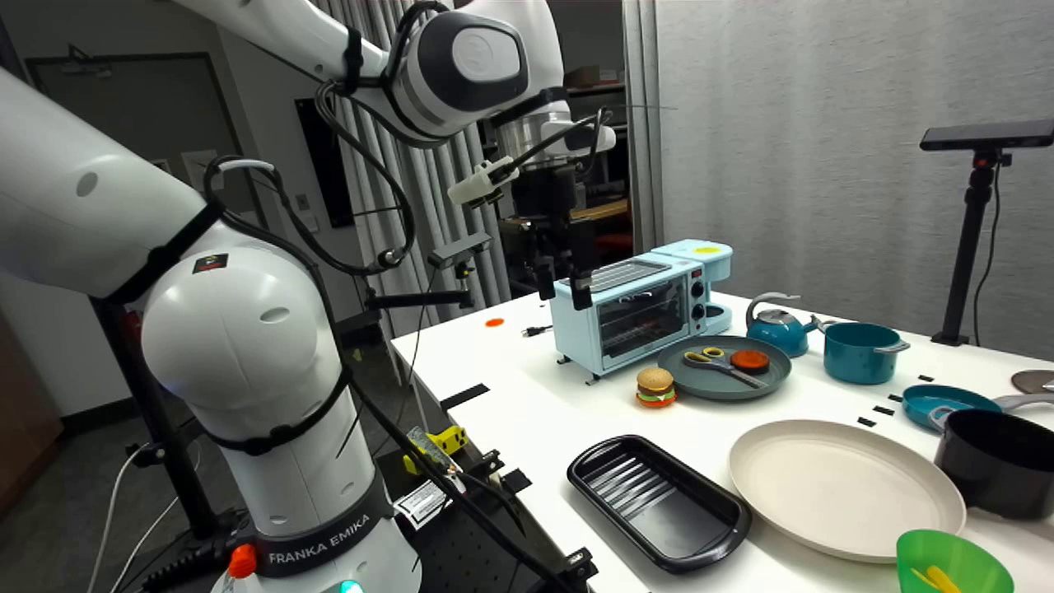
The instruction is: Pour the contents of the green cup onto the plate
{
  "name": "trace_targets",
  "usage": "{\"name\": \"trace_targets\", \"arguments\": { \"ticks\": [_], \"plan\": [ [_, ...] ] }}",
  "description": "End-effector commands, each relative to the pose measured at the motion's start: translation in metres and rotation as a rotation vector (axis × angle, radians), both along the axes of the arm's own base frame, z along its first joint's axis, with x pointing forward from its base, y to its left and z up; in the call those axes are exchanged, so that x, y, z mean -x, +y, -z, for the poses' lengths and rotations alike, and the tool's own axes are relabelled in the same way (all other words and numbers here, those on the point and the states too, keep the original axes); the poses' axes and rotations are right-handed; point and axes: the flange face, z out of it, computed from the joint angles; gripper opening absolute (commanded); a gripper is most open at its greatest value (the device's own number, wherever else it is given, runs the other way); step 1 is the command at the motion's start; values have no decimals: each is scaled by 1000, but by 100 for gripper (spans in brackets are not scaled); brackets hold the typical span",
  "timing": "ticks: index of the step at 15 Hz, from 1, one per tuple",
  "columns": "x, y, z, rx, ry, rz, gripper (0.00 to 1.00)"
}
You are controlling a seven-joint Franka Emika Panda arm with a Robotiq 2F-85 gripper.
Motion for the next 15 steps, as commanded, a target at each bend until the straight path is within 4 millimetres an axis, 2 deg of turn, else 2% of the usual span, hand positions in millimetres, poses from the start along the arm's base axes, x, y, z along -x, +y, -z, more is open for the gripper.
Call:
{"name": "trace_targets", "arguments": {
  "ticks": [1,6,8,15],
  "plan": [
    [-2,-1,1,1,2,7,100],
    [-22,-20,11,17,3,63,100],
    [-32,-37,19,30,4,103,100],
    [-68,-117,51,69,6,282,100]
  ]
}}
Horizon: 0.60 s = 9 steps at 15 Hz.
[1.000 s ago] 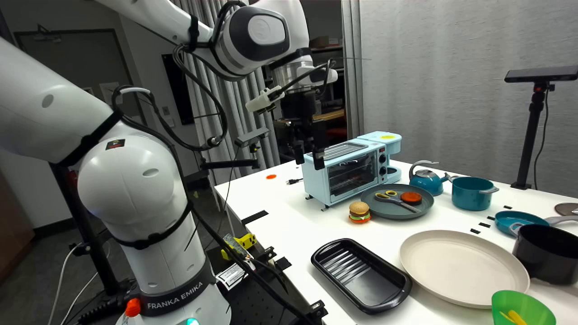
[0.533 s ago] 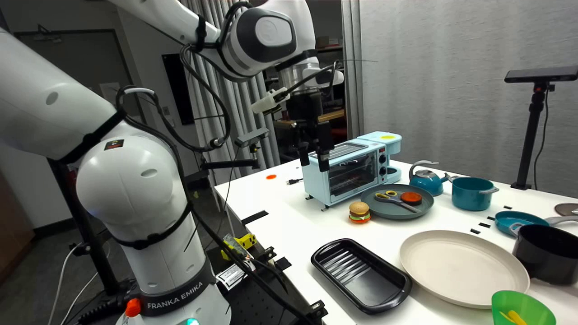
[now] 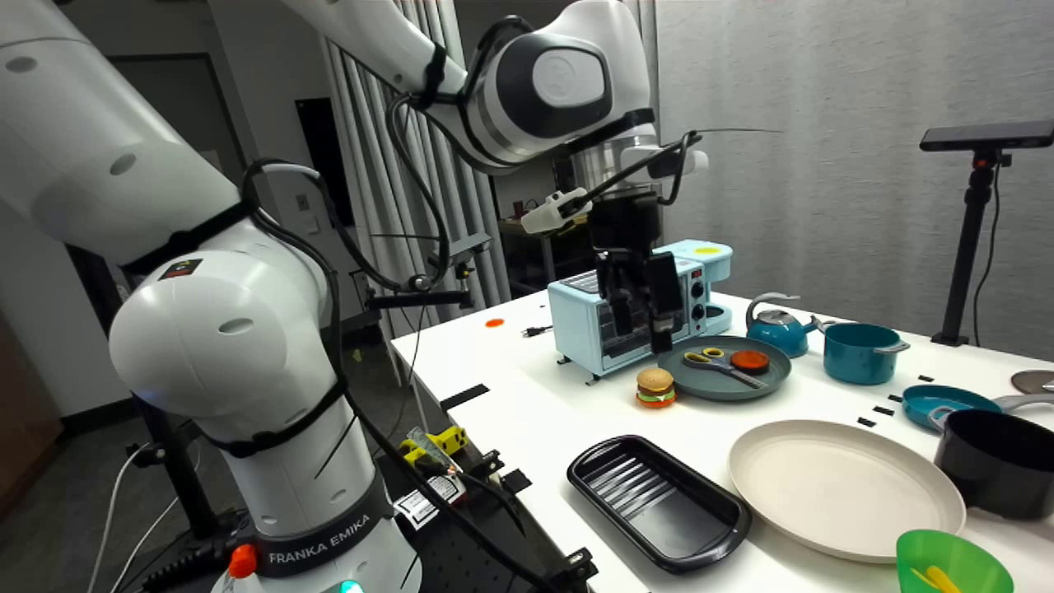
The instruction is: Pour the contents of the green cup onto the plate
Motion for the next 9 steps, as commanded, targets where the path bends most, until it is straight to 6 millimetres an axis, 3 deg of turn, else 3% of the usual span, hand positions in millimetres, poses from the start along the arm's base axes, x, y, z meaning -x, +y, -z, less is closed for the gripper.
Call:
{"name": "trace_targets", "arguments": {
  "ticks": [1,4,5,9],
  "plan": [
    [-27,-42,13,27,-5,110,100],
    [-38,-65,12,32,-16,202,100],
    [-25,-52,13,16,-2,151,100],
    [-27,-54,17,14,6,156,100]
  ]
}}
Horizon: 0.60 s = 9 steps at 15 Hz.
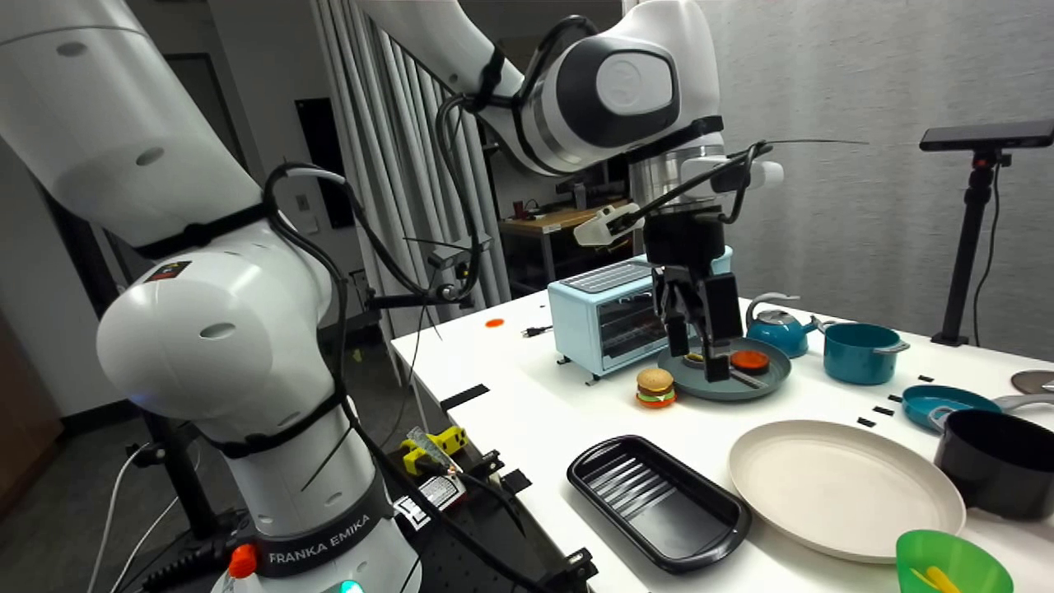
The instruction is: Pour the contents of the green cup onto the plate
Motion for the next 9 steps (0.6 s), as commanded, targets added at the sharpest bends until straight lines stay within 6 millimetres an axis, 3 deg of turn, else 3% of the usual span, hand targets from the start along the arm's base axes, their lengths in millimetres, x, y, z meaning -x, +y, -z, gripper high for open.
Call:
{"name": "trace_targets", "arguments": {
  "ticks": [1,4,9],
  "plan": [
    [0,0,0,0,0,-1,100],
    [-2,-1,3,7,8,2,100],
    [-18,-28,31,35,41,77,100]
  ]
}}
